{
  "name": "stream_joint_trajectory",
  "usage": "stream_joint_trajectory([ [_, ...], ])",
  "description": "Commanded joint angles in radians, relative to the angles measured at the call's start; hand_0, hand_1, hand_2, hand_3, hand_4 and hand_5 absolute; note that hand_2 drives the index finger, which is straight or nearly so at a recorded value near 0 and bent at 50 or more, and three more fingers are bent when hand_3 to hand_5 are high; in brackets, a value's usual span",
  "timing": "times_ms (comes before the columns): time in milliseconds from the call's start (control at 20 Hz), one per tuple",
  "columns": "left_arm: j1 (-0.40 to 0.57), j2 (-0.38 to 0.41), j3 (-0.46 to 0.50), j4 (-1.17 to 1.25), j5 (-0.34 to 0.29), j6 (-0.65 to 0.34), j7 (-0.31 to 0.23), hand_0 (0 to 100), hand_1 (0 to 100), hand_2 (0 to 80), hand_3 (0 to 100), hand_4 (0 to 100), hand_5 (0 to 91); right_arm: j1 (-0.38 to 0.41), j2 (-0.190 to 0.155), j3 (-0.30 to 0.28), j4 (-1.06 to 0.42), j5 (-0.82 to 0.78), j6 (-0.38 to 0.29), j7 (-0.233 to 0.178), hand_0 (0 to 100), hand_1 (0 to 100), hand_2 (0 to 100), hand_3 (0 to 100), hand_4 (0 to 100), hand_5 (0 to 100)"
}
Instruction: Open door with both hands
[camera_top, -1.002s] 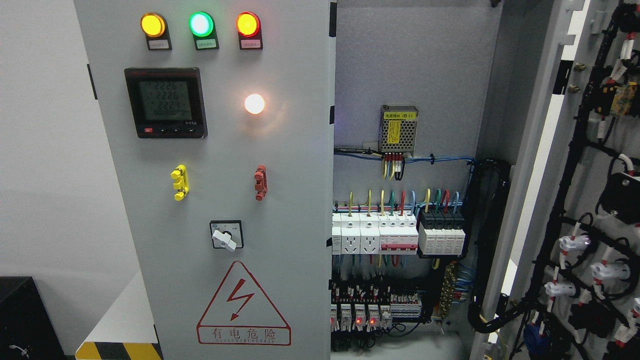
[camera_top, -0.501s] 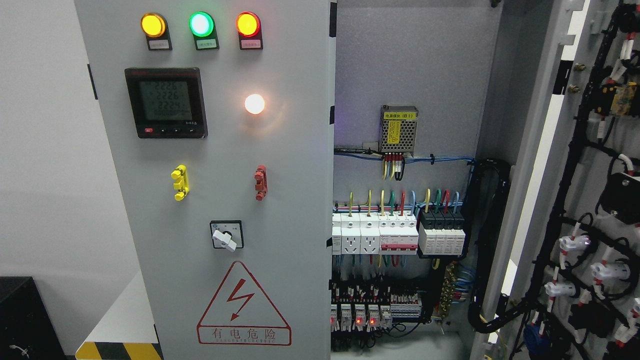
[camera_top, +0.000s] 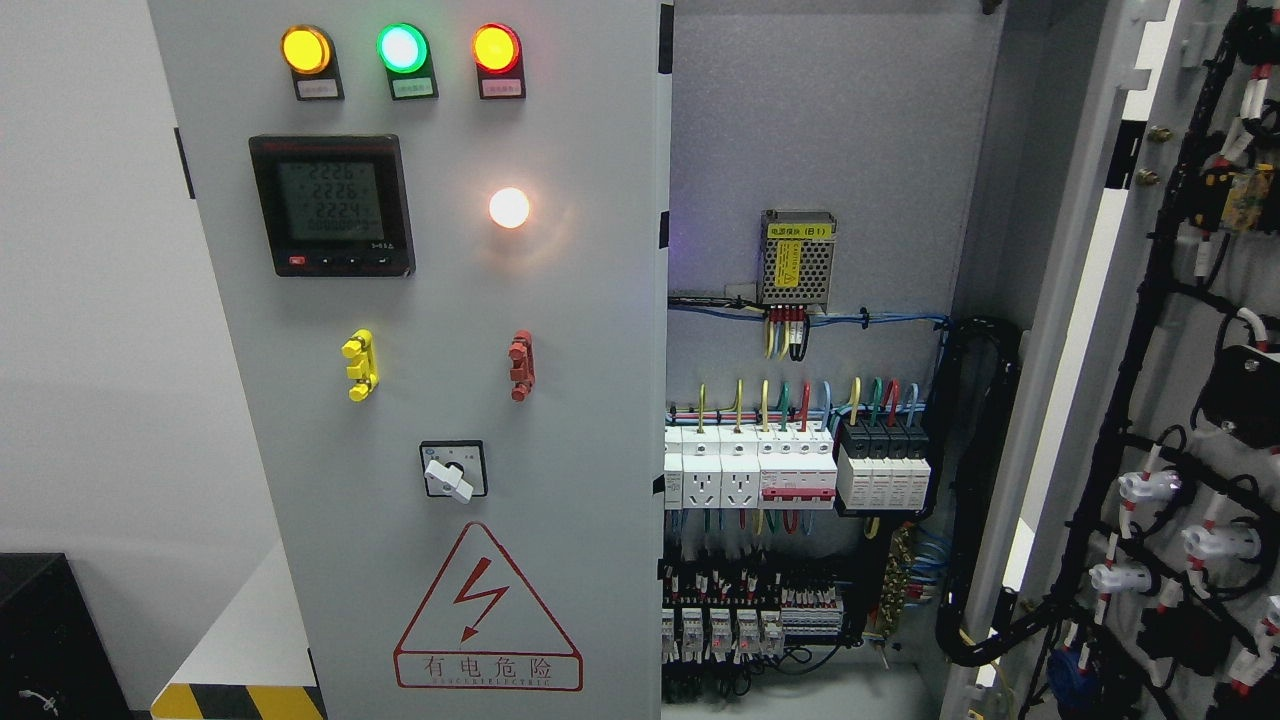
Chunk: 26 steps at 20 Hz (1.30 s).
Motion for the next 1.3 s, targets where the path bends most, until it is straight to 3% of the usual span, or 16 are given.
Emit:
stream_joint_trajectory([
  [0, 0.002, 0.002, 0.004, 0.001, 0.0, 0.0, -0.002, 0, 0, 0.0, 0, 0, 0.0, -0.07, -0.026, 0.028, -0.255, -0.001, -0.061, -0.002, 0, 0, 0, 0, 0, 0],
  [501, 0.001, 0.002, 0.004, 0.003, 0.0, 0.0, -0.002, 0, 0, 0.0, 0, 0, 0.0, -0.225, -0.005, -0.046, -0.26, -0.002, -0.076, -0.002, 0, 0, 0, 0, 0, 0],
  [751, 0.002, 0.004, 0.004, 0.003, 0.0, 0.0, -0.004, 0, 0, 0.0, 0, 0, 0.0, -0.297, 0.08, -0.065, -0.259, -0.056, -0.069, -0.005, 0, 0, 0, 0, 0, 0],
  [952, 0.001, 0.004, 0.006, 0.003, 0.001, 0.0, -0.002, 0, 0, 0.0, 0, 0, 0.0, -0.36, 0.089, -0.061, -0.259, -0.1, -0.061, -0.009, 0, 0, 0, 0, 0, 0],
  [1252, -0.013, 0.005, 0.004, -0.002, 0.0, -0.002, 0.005, 0, 0, 0.0, 0, 0, 0.0, -0.481, 0.179, -0.057, -0.259, -0.114, 0.11, -0.009, 0, 0, 0, 0, 0, 0],
])
